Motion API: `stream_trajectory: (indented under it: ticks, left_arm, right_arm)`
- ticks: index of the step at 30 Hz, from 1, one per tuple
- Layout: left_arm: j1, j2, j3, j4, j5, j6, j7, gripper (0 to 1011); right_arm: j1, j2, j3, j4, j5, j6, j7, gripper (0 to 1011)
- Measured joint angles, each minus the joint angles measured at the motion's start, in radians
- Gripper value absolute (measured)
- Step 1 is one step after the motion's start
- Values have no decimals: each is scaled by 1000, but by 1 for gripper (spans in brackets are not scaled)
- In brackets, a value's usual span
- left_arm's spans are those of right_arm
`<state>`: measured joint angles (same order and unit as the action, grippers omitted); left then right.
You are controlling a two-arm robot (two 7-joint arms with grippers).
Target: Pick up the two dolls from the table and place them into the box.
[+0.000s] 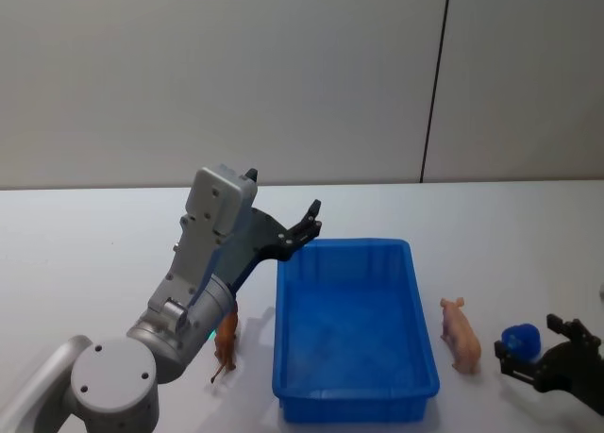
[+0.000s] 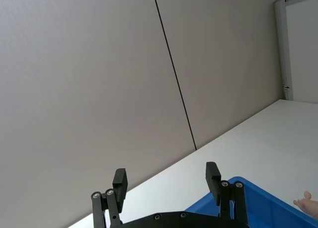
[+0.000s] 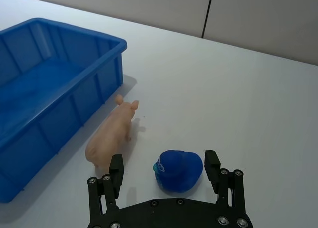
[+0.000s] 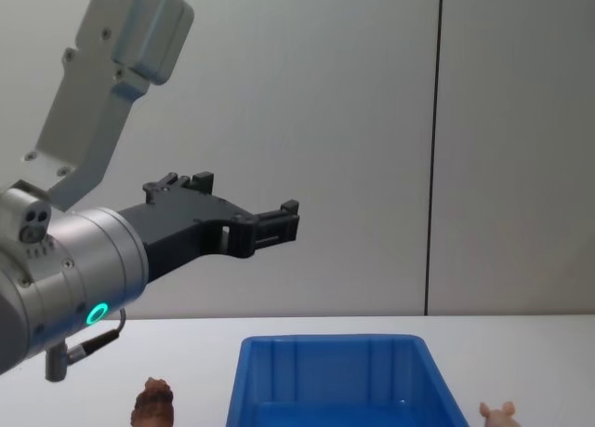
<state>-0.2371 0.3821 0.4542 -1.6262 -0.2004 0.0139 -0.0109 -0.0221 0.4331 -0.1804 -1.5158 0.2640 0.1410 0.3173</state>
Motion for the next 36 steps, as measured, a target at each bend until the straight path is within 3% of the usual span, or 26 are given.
stream_trajectory:
  ticks: [6, 15, 27, 36]
  left_arm:
    - [0, 0, 0, 0, 0, 0, 0, 1001]
    - [0, 0, 0, 0, 0, 0, 0, 1001]
    - [0, 0, 0, 0, 0, 0, 0, 1001]
    - [0, 0, 0, 0, 0, 0, 0, 1001]
  right_arm:
    - [19, -11, -10, 32, -21, -6, 18, 983]
    - [48, -27, -20, 80, -45, -10, 36, 766]
    - [88, -41, -23, 134, -60, -17, 37, 369]
    - [101, -45, -22, 144, -62, -33, 30, 286]
